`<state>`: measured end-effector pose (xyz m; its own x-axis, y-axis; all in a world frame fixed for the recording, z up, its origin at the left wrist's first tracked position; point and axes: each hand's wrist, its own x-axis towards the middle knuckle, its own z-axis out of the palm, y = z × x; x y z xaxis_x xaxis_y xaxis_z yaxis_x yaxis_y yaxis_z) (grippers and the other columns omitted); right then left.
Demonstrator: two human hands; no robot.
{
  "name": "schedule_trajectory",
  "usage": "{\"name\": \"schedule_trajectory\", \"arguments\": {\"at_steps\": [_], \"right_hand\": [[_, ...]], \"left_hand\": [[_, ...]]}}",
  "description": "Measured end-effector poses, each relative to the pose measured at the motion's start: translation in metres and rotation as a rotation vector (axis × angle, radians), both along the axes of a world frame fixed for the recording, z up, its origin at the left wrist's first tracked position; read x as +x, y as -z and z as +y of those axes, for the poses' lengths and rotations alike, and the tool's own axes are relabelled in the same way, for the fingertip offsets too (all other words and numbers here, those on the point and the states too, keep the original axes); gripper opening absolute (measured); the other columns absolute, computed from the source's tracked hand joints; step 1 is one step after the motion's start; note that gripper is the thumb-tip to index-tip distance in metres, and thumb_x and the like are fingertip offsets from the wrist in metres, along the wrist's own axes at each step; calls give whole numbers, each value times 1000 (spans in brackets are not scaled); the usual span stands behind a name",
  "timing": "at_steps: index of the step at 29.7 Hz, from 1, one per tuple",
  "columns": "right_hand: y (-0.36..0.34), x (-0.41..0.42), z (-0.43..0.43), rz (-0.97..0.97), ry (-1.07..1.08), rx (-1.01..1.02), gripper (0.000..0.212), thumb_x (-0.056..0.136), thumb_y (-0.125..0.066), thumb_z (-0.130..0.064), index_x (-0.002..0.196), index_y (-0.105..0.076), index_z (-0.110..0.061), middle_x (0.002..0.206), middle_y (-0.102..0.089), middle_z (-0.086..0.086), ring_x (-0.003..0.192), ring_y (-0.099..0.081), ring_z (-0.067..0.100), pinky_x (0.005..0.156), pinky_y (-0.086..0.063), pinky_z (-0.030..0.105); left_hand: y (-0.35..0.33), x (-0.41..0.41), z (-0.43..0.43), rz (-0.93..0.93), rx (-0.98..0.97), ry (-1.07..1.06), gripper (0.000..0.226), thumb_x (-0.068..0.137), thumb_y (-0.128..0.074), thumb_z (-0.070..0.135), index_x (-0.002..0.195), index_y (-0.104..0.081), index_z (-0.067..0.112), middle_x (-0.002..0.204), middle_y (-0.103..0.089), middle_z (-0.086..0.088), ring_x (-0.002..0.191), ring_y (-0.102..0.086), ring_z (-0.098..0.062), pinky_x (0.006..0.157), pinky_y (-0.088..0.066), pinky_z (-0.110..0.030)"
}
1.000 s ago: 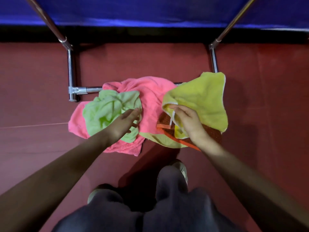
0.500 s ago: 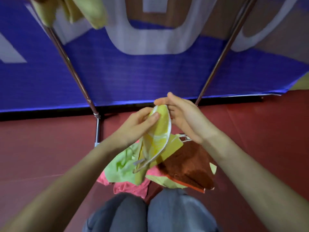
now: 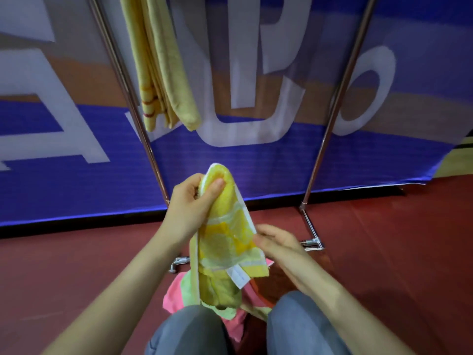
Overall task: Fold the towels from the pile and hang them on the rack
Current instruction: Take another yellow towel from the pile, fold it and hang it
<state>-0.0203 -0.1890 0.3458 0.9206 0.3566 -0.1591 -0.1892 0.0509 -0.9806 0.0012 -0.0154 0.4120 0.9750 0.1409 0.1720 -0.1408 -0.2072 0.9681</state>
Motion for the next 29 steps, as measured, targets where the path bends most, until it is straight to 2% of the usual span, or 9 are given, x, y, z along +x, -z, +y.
{"name": "schedule_trajectory", "arguments": {"at_steps": [4, 7, 9, 11, 15, 17, 22, 26, 29], "right_hand": [[-14, -16, 4, -92, 58, -74, 78, 52, -75, -54, 80, -53, 15, 80, -47, 8, 76, -42, 18, 68, -32, 33], [-28, -15, -4, -125, 66, -57, 18, 78, -66, -19, 69, -61, -3, 67, -52, 7, 63, -50, 9, 59, -39, 21], [-47, -17, -12, -155, 67, -68, 14, 81, -63, -11, 68, -63, -15, 59, -57, -5, 53, -51, 2, 52, -41, 15], [-64, -13, -15, -195, 57, -84, 19, 82, -61, -10, 65, -62, -16, 50, -56, -10, 48, -50, -1, 46, -40, 12], [-106, -9, -17, -329, -86, -257, 21, 80, -64, -12, 62, -65, -24, 49, -60, -14, 54, -52, -7, 56, -41, 8], [-118, -10, -16, -364, -169, -356, 19, 78, -67, -17, 62, -66, -27, 55, -62, -13, 58, -54, -7, 61, -42, 9], [-145, -12, -21, -339, -245, -337, 9, 78, -67, -21, 69, -70, -21, 59, -66, -10, 61, -60, -2, 60, -46, 13], [-163, -18, -19, -358, -274, -364, 15, 79, -66, -24, 76, -71, -10, 68, -66, 0, 65, -60, 5, 62, -48, 17], [-163, -25, -27, -360, -206, -283, 16, 82, -62, -23, 83, -70, -8, 75, -66, 0, 72, -61, 7, 67, -49, 18]], "left_hand": [[-14, -17, 1, 8, -19, -3, 22, 85, -56, 23, 66, -54, 11, 63, -50, -3, 52, -48, -1, 48, -40, -12], [-18, -28, 9, 71, -37, 55, 16, 85, -54, 24, 75, -57, 12, 68, -57, -1, 58, -54, -3, 52, -45, -12], [-25, -40, 13, 134, -70, 149, 5, 86, -53, 18, 88, -55, 14, 71, -61, 5, 62, -58, -3, 54, -47, -11], [-25, -49, 16, 207, -94, 273, 16, 86, -52, 8, 98, -50, 19, 61, -60, 12, 55, -56, 2, 54, -45, -10], [-35, -58, 9, 252, 12, 477, 35, 75, -65, 23, 108, -53, 22, 63, -59, 9, 59, -53, -1, 64, -48, -15], [-41, -60, 0, 201, 105, 481, 26, 82, -63, 16, 107, -56, 19, 70, -52, 5, 62, -50, 2, 66, -44, -11], [-46, -67, -17, 133, 232, 559, 28, 79, -67, 16, 104, -58, 25, 111, -62, 8, 100, -56, 10, 84, -43, -6], [-49, -74, -34, 101, 174, 591, 13, 76, -68, 15, 86, -66, 24, 76, -72, 17, 78, -65, 2, 69, -50, -13], [-54, -77, -40, 54, 87, 502, 4, 73, -69, 18, 77, -69, 18, 67, -72, 8, 68, -67, -7, 63, -55, -20]]}}
